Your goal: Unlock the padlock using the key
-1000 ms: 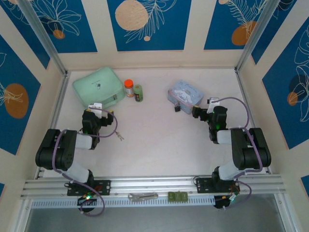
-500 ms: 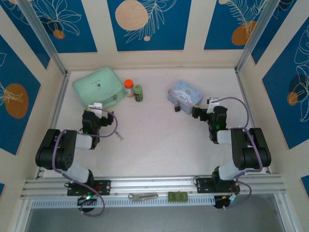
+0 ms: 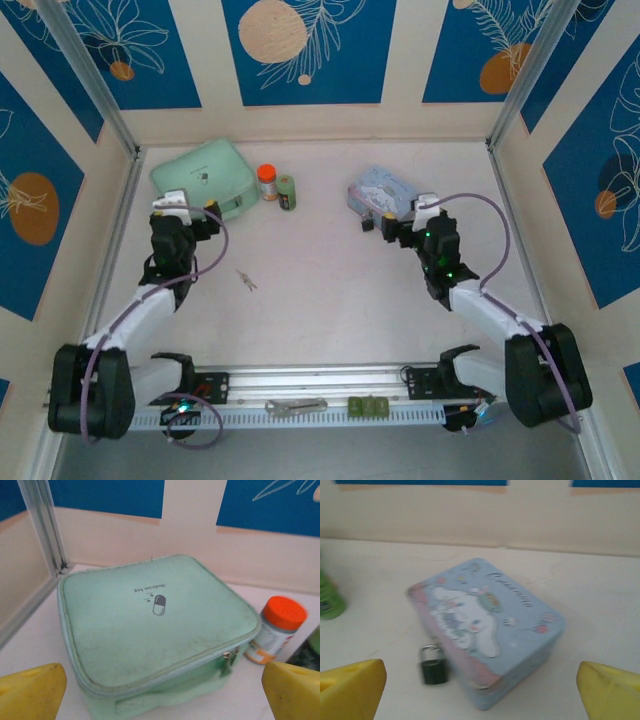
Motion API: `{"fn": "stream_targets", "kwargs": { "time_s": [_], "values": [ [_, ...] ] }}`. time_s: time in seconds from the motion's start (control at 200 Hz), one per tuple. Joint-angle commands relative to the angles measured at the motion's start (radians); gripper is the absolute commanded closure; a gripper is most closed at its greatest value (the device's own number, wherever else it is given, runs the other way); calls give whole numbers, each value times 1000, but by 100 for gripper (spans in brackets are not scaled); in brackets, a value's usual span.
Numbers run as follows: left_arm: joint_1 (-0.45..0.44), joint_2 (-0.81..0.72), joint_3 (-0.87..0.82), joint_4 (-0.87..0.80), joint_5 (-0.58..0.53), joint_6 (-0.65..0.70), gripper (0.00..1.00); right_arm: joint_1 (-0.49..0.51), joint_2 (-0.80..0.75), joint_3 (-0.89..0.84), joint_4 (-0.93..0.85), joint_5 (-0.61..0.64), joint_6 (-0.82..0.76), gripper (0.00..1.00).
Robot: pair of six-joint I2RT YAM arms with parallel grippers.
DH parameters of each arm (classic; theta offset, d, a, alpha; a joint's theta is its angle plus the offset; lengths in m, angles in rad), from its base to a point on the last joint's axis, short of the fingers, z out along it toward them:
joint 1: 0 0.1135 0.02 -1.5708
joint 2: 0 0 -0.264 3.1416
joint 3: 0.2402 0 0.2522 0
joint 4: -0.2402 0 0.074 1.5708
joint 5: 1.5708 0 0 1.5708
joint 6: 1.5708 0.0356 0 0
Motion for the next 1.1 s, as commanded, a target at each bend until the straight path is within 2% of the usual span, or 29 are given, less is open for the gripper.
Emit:
{"fn": "stream_targets", "kwargs": {
  "time_s": [0.0, 0.175, 0.26, 0.39, 0.5, 0.65, 0.84, 1.01, 1.095],
  "values": [
    [-7, -59, -11, -251, 59, -269, 0, 114, -19, 78, -263, 24, 83, 3],
    [-9, -80, -26, -444, 179, -501, 0, 310, 77, 149, -364, 5, 212, 3],
    [-13, -70, -26, -498, 227, -544, 2, 391, 141, 205, -420, 43, 237, 3],
    [-40, -45, -44, -556, 233, -557, 8, 466, 216, 273, -484, 66, 284, 3],
    [-76, 2, -62, -565, 255, -570, 21, 491, 250, 295, -507, 71, 328, 3],
    [-167, 95, -51, -549, 188, -585, 26, 499, 251, 294, -514, 87, 343, 3],
    [-285, 264, 76, -609, 86, -593, 25, 497, 208, 276, -533, 141, 340, 3],
    [-336, 402, 134, -618, 71, -603, 29, 494, 163, 243, -539, 184, 362, 3],
    [-341, 436, 131, -595, 71, -613, 37, 492, 140, 222, -534, 198, 368, 3]
  ]
}}
